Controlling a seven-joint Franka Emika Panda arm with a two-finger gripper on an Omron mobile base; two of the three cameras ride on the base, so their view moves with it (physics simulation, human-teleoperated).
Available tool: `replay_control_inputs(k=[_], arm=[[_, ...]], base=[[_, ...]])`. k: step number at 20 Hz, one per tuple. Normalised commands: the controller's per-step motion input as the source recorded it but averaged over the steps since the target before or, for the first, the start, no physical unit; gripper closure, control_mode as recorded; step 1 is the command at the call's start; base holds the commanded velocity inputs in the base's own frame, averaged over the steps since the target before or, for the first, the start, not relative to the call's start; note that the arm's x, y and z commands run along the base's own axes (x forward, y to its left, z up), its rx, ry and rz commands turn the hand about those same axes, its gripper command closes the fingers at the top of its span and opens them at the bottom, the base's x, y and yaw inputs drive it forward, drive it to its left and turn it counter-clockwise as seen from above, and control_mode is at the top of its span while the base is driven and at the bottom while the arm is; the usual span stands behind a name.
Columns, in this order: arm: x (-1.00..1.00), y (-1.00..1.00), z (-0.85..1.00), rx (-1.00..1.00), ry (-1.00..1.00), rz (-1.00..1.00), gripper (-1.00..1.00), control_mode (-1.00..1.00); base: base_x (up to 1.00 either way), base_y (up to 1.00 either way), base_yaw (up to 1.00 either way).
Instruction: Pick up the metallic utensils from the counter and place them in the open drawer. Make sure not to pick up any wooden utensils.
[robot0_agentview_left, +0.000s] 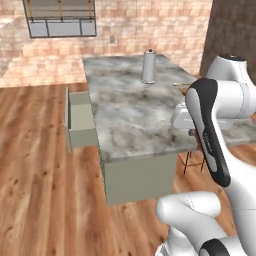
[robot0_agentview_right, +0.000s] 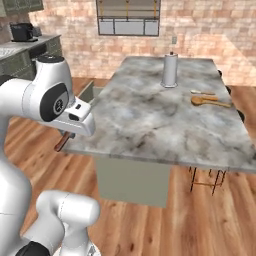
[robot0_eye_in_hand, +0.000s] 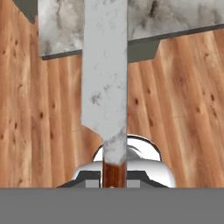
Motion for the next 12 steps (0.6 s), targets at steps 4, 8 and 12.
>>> replay_control_inputs(k=[4,8,12], arm=[[0.00,0.00,0.00,0.00,0.00,0.00,1.00,1.00],[0.00,0.00,0.00,0.00,0.00,0.00,1.00,1.00],[0.00,0.00,0.00,0.00,0.00,0.00,1.00,1.00]], base=[[0.00,0.67,-0.18],[0.10,0.83,-0.14],[0.41,0.74,-0.07]])
